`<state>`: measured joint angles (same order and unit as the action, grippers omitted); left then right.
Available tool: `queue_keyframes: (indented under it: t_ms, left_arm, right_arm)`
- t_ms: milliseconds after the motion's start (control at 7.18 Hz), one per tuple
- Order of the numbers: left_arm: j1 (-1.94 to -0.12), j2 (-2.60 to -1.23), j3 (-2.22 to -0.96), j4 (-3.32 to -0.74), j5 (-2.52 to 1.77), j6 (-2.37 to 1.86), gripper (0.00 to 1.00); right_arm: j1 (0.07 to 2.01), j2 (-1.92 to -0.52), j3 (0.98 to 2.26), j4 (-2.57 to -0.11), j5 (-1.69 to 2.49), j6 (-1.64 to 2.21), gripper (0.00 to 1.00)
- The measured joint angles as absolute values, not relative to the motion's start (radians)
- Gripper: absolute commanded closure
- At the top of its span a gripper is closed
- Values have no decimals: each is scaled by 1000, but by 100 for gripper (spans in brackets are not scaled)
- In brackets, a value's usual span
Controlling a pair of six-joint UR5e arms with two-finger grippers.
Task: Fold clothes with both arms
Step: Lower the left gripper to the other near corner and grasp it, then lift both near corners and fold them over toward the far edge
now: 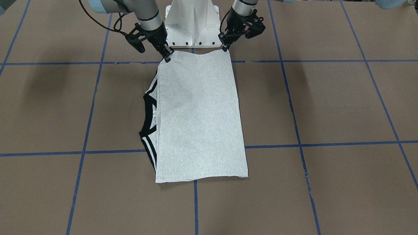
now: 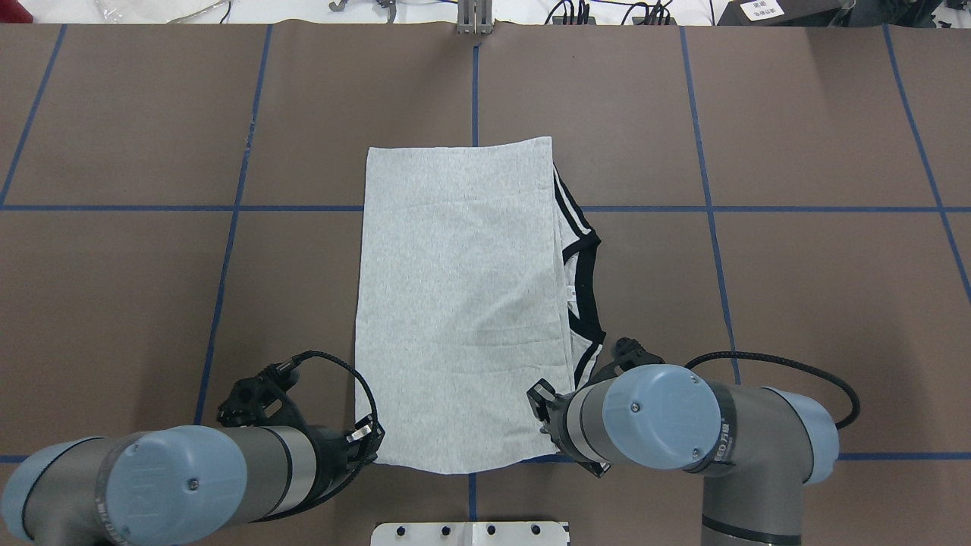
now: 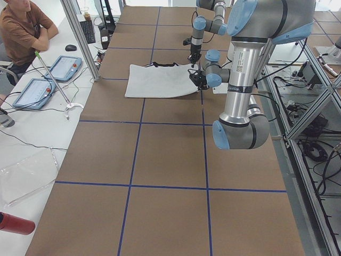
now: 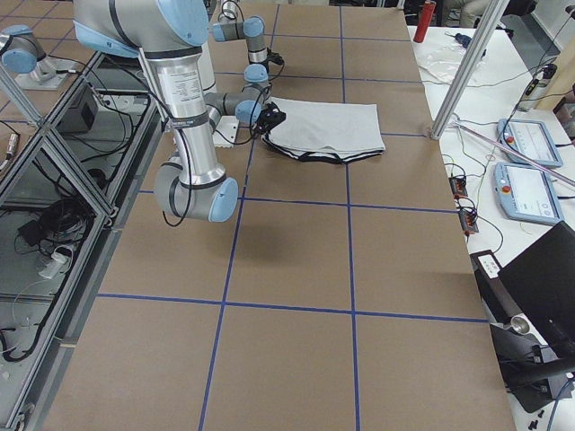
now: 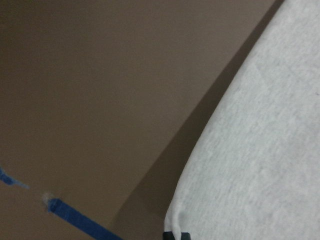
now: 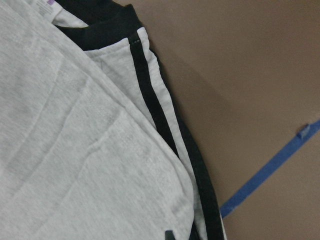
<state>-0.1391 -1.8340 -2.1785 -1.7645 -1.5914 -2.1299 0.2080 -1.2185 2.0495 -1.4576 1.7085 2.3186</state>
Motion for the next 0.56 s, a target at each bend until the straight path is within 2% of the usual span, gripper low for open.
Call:
queue_keyframes:
  t_ms: [278,557]
  left_arm:
    - [-159,-1842,-2253,-1715,-1611,-2130,100]
    - [-274,-1882,-2251,-1664,-1624,-2014,100]
  right_arm:
    - [212,-1230,2131,-1461,1711,2361,100]
    - [334,-1209,2137,-1461,1723,2361,100]
